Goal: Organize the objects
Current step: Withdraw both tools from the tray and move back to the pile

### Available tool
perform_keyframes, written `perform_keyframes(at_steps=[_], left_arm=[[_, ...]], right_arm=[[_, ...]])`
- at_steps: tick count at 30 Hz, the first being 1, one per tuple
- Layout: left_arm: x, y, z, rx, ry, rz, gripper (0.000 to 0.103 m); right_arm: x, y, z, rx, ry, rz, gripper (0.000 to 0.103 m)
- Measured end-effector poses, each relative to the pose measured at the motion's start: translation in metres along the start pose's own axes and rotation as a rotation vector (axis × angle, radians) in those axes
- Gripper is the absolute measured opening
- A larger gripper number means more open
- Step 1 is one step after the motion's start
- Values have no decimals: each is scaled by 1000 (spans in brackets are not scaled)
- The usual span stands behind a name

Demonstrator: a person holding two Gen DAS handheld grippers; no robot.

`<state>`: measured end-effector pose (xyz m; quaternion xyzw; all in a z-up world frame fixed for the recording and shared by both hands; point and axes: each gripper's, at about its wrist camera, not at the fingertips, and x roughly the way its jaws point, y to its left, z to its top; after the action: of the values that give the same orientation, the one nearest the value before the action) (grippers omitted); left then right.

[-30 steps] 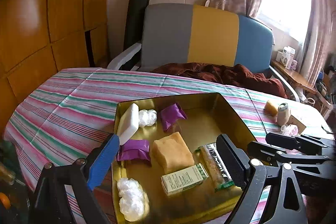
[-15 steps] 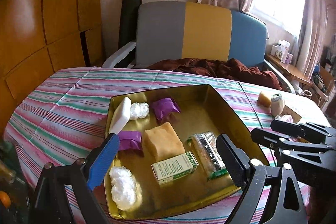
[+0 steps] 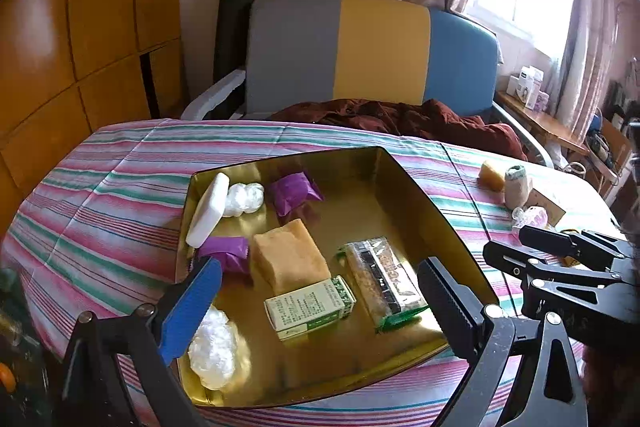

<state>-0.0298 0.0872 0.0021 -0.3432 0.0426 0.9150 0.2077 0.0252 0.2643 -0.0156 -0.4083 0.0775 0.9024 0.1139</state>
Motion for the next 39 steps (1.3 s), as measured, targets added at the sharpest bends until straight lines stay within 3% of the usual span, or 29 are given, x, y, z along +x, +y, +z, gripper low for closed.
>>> perform_keyframes(at_steps=[25, 39], left_arm=[[15, -60, 0, 156, 40, -82, 99], [27, -99, 4, 243, 55, -125, 99]], right_arm=[[-15, -120, -2, 186, -10, -164, 54], [-25, -212, 3, 318, -44, -297, 54]])
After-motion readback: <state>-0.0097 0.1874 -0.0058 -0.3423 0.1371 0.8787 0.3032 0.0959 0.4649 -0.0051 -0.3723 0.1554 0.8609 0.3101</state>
